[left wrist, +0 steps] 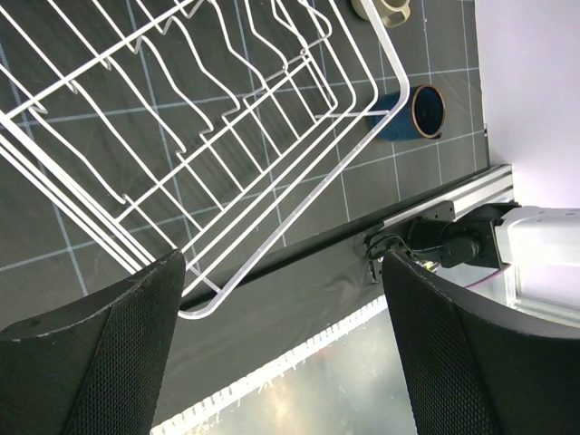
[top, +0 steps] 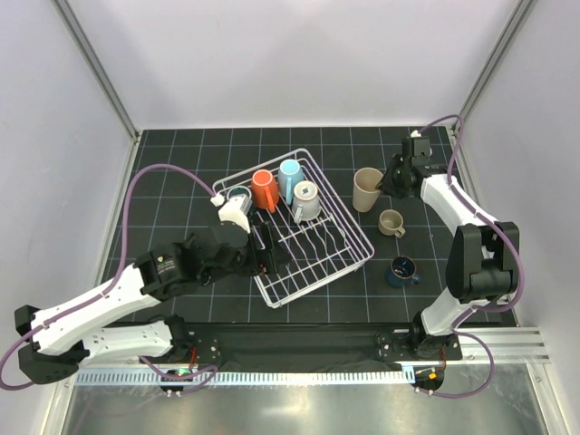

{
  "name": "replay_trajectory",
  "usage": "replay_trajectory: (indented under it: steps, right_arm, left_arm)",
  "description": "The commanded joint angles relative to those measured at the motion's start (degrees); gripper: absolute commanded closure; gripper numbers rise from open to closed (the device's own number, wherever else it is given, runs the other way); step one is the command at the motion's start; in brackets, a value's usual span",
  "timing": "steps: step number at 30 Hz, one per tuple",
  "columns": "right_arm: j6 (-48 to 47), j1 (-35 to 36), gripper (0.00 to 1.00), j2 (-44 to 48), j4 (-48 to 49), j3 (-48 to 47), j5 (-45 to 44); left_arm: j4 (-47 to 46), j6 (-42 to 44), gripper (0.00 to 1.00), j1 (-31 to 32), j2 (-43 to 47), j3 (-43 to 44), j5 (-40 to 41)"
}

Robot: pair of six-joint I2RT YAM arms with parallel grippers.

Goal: Load the cups into the dish rack

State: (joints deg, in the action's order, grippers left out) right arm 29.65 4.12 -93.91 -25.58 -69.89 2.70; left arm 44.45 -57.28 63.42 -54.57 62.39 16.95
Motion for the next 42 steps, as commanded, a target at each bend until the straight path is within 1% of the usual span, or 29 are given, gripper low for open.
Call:
replay_trajectory:
  steps: [1,2,3,4,5,7,8,12,13,17,19,20,21,22,23,24,27,28,29,30,32,35,37,38,39,41,42]
  right_arm:
    - [0.1,0.4,0.67,-0.4,2.1,-2.2,-0.6]
    - [0.0,0.4,0.69,-0.6,2.0,-2.4,-0.6]
    - [0.1,0.5,0.76,-0.7,1.9,-2.4,-0.7]
    - [0.1,0.7,0.8,-0.9,2.0,-2.5,-0.7]
    - [-0.6,1.5,0.96,-0.8,1.3,-3.3,-2.1]
    - [-1.2,1.9,0.96,-0.6,0.9,-3.9,-2.4]
    - [-1.6,2.9,0.96,-0.4,0.3,-4.5,-4.9]
    - [-3.5,5.9,0.96,2.1,-2.8,-6.9,-9.3]
    - [-4.0,6.7,0.96,3.1,-3.7,-7.1,-12.2]
    - [-6.2,11.4,0.96,12.4,-5.3,-6.7,-19.3]
    - [-8.1,15.5,0.96,16.0,-6.6,-6.3,-21.7]
    - [-8.6,17.0,0.96,19.7,-7.1,-6.2,-23.3]
    - [-9.0,20.4,0.96,21.6,-7.5,-6.0,-24.0]
    - [-9.6,22.0,0.96,23.3,-8.2,-5.2,-24.4]
    - [-9.8,23.8,0.96,25.5,-8.5,-4.6,-25.9]
    - [-9.7,28.1,0.96,28.8,-9.3,-3.6,-26.6]
    - [-9.0,33.6,0.96,33.9,-11.4,-2.0,-28.4]
    - [-8.5,37.2,0.96,34.5,-12.4,-1.5,-29.3]
    - [-7.2,38.9,0.96,35.1,-13.3,-1.2,-32.1]
    - [-6.6,42.9,0.96,35.7,-14.8,-0.7,-33.5]
    - [-4.6,46.4,0.96,35.9,-16.1,-0.3,-37.7]
    - [-1.2,52.4,0.96,34.8,-20.4,-0.8,-40.2]
    - [0.8,55.2,0.96,32.8,-22.7,-2.5,-43.9]
    - [1.8,57.9,0.96,31.9,-24.0,-3.6,-45.0]
    - [3.8,58.9,0.96,30.6,-27.2,-5.9,-47.1]
    - [5.6,61.3,0.96,26.6,-31.6,-8.3,-48.7]
    - [6.8,62.2,0.96,25.4,-32.8,-10.5,-49.4]
  left_arm:
    - [-0.4,-1.3,0.14,0.3,1.0,-0.4,0.3]
    - [-0.5,-1.6,0.14,0.3,1.2,-0.5,0.1]
    - [-0.5,-1.8,0.14,0.2,1.4,-0.9,0.0]
    - [-0.5,-2.0,0.14,0.3,1.6,-1.0,0.1]
    - [-0.5,-2.8,0.14,0.2,2.4,-1.7,-0.2]
    - [-0.5,-3.0,0.15,0.3,2.6,-2.0,-0.2]
    - [-0.5,-3.5,0.15,0.3,3.1,-2.2,-0.2]
    - [-0.4,-4.2,0.15,0.2,4.2,-2.6,-0.2]
    - [-0.4,-4.3,0.15,0.3,4.5,-2.6,-0.1]
    - [-1.2,-5.1,0.15,0.3,5.3,-2.9,-1.0]
    - [-2.3,-5.6,0.15,0.3,5.9,-3.2,-1.5]
    - [-2.6,-5.7,0.15,0.3,6.0,-3.3,-1.6]
    - [-3.0,-5.9,0.15,0.2,6.1,-3.2,-1.6]
    - [-3.7,-6.2,0.16,0.3,6.2,-3.2,-1.7]
    - [-3.9,-6.4,0.16,0.3,6.3,-3.1,-1.5]
    - [-4.3,-6.7,0.17,0.3,6.2,-2.9,-1.5]
    - [-6.1,-8.0,0.19,0.2,6.6,-2.5,-1.3]
    - [-8.0,-8.5,0.19,0.3,7.1,-2.4,-1.8]
    - [-8.8,-8.9,0.2,0.3,7.4,-2.6,-2.1]
    - [-9.6,-9.2,0.21,0.3,7.6,-2.7,-2.3]
    - [-11.5,-9.9,0.22,0.3,8.1,-2.8,-3.2]
    - [-12.5,-10.8,0.24,0.3,7.8,-2.9,-4.0]
    - [-12.7,-10.8,0.25,0.3,7.3,-2.9,-4.3]
    - [-12.7,-10.1,0.25,0.3,6.6,-2.8,-3.8]
    - [-12.4,-9.8,0.26,0.3,6.1,-2.5,-3.4]
    - [-10.4,-9.0,0.27,0.3,4.0,-1.3,-2.3]
    - [-9.4,-7.9,0.27,0.3,3.0,0.7,-1.9]
